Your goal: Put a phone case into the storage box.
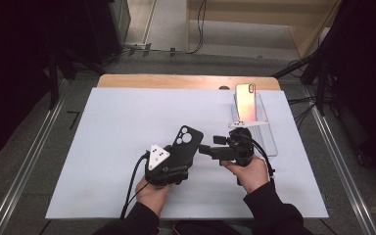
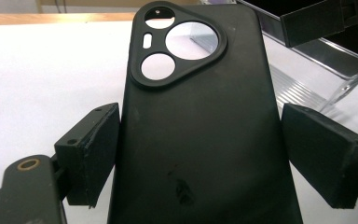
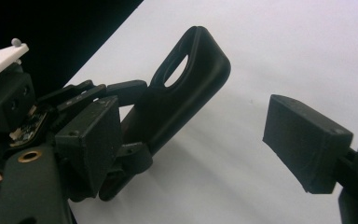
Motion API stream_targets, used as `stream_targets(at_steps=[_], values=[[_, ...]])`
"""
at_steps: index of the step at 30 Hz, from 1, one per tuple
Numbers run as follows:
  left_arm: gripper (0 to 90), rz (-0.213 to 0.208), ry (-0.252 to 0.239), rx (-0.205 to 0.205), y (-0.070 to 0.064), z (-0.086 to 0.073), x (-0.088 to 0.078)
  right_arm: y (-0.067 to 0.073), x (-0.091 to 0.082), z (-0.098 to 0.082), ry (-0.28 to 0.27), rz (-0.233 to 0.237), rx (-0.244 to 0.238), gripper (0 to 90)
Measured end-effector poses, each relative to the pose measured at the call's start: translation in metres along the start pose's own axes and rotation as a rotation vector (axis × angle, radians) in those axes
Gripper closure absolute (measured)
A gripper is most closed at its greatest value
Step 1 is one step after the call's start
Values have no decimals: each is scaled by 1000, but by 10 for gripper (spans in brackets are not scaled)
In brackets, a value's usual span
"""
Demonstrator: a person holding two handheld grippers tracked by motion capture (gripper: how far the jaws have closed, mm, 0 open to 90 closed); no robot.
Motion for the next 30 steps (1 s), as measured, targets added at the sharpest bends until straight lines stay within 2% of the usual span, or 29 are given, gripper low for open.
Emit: stream_targets(at_steps=[7, 10, 12, 17, 20, 23, 26, 27, 29, 30], values=[[147, -7, -7, -4, -3, 1, -1, -2, 9, 4, 10, -12, 20, 179], [146, -18, -5, -22, -6, 1, 0, -3, 13, 6, 9, -4, 38, 183], [146, -21, -4, -25, -7, 2, 0, -3, 16, 9, 5, 9, 45, 183], [146, -22, -15, -25, -10, 5, -1, -7, 20, 15, -1, 4, 59, 213], [146, -20, -20, -19, -12, 5, -1, -8, 24, 18, -3, 21, 96, 275], [146, -25, -20, -18, -14, 4, -1, -9, 28, 19, -6, 32, 109, 323], [146, -28, -28, -22, -16, 4, -2, -8, 31, 18, 3, 53, 135, 444], [146, -32, -30, -26, -17, 5, -2, -8, 32, 17, 10, 64, 147, 514], [145, -35, -27, -32, -17, 4, -2, -7, 33, 17, 10, 83, 164, 601], [145, -38, -30, -42, -17, 4, -2, -6, 33, 18, 3, 101, 175, 622]])
Point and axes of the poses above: each handheld gripper's, and its own axes: x roughly forward along the jaws, z roughly out of its top, y roughly to its left, the point moved 10 cm from there along x, roughly forward along the jaws, and after that the axes turned 12 degrees about -x, right-handed, at the moved point
